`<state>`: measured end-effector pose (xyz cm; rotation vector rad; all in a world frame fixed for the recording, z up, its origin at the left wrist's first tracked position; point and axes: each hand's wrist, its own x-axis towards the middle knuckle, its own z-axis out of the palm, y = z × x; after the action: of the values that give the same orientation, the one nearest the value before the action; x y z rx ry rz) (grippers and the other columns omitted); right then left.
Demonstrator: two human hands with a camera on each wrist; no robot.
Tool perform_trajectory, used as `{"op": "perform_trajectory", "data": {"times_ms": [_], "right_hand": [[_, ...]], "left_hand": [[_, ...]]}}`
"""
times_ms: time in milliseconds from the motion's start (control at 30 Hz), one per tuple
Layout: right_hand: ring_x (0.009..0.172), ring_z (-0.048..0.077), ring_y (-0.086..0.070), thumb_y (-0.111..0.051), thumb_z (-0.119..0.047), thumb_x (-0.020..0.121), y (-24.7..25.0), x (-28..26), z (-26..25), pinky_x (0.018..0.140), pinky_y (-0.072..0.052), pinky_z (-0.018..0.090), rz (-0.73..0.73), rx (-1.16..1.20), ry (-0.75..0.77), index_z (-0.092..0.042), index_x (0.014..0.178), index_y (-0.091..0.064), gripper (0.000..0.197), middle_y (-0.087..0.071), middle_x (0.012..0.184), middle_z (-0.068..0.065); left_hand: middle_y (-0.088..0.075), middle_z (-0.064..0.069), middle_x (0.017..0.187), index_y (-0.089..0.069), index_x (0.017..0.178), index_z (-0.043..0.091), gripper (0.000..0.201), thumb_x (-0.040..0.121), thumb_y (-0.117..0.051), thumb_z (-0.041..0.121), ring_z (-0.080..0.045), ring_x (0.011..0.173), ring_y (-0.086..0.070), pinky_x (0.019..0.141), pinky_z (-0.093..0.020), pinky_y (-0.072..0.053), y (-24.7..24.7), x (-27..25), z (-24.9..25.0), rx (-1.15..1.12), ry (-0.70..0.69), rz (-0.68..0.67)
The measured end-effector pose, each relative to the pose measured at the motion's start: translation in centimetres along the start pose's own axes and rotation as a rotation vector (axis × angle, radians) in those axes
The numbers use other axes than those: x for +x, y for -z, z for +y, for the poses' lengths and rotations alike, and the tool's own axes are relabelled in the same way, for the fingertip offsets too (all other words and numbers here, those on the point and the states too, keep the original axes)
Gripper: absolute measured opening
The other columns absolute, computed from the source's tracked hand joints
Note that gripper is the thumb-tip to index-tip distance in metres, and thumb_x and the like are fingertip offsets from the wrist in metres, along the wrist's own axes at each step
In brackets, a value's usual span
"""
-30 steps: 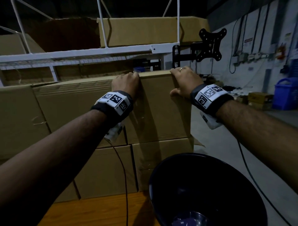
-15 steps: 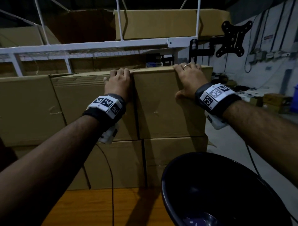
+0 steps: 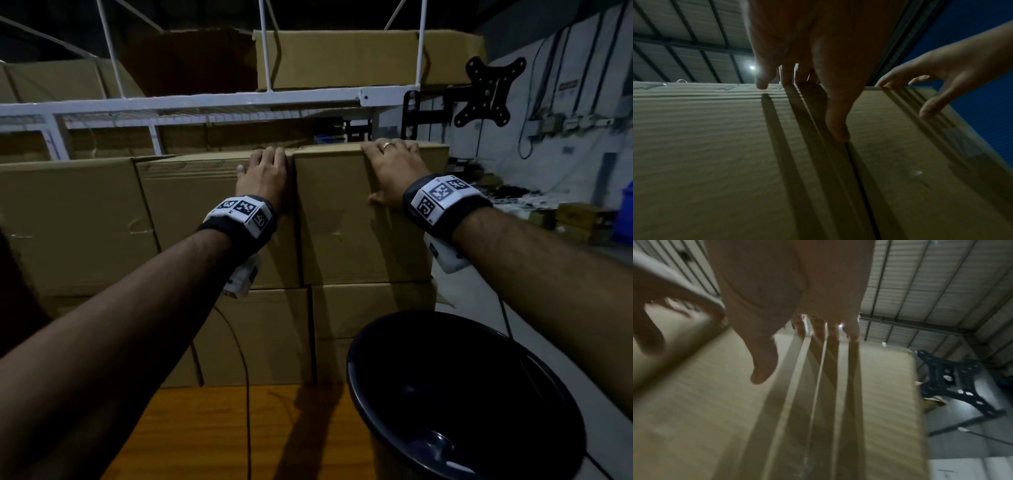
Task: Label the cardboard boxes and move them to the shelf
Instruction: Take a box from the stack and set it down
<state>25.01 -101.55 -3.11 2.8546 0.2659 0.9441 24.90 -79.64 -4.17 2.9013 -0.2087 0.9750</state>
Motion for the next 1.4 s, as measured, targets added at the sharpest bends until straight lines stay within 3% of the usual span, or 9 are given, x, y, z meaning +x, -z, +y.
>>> {"op": "perform_trajectory", "data": {"times_ms": [100, 533, 1033, 1400], "right_hand": [[0.139, 0.031, -0.027, -0.075, -0.039, 0.077, 0.8, -1.4, -2.1, 0.114, -0.021, 0.052, 0.040, 0.064, 0.081, -0.016, 0.146, -0.024, 0.088, -0.032, 0.150, 0.011], [0.144, 0.024, -0.020, -0.070, -0.046, 0.081, 4.2, -8.9, -21.0, 0.116, -0.020, 0.049, 0.034, 0.351, 0.353, -0.013, 0.150, -0.022, 0.090, -0.028, 0.154, 0.008], [0.145, 0.026, -0.015, -0.067, -0.046, 0.083, 9.4, -14.3, -49.3, 0.117, -0.017, 0.050, 0.011, 0.493, 0.474, -0.013, 0.149, -0.021, 0.088, -0.025, 0.155, 0.009], [0.146, 0.026, -0.012, -0.068, -0.044, 0.084, 9.9, -12.5, -65.2, 0.117, -0.016, 0.052, -0.021, 0.511, 0.578, -0.012, 0.150, -0.019, 0.088, -0.022, 0.156, 0.009]], "left_hand": [[-0.014, -0.009, 0.157, -0.012, 0.150, 0.009, 0.105, 0.073, -0.081, 0.028, -0.028, 0.144, -0.012, 0.115, -0.055, -0.018, 0.5, -2.1, -0.9, 0.014, -0.008, -0.023], [-0.025, -0.011, 0.154, -0.012, 0.150, 0.007, 0.109, 0.072, -0.079, 0.042, -0.028, 0.143, -0.021, 0.114, -0.056, -0.020, 7.5, -16.6, -11.6, 0.031, 0.117, 0.002], [-0.010, -0.010, 0.159, -0.002, 0.151, 0.007, 0.111, 0.075, -0.078, 0.034, -0.026, 0.147, -0.005, 0.115, -0.058, -0.011, 16.4, -34.2, -36.4, 0.189, 0.313, -0.121], [-0.004, -0.006, 0.160, 0.003, 0.151, 0.010, 0.114, 0.075, -0.078, 0.034, -0.023, 0.147, -0.001, 0.115, -0.056, -0.008, 17.2, -39.3, -51.4, 0.249, 0.417, -0.132]]}}
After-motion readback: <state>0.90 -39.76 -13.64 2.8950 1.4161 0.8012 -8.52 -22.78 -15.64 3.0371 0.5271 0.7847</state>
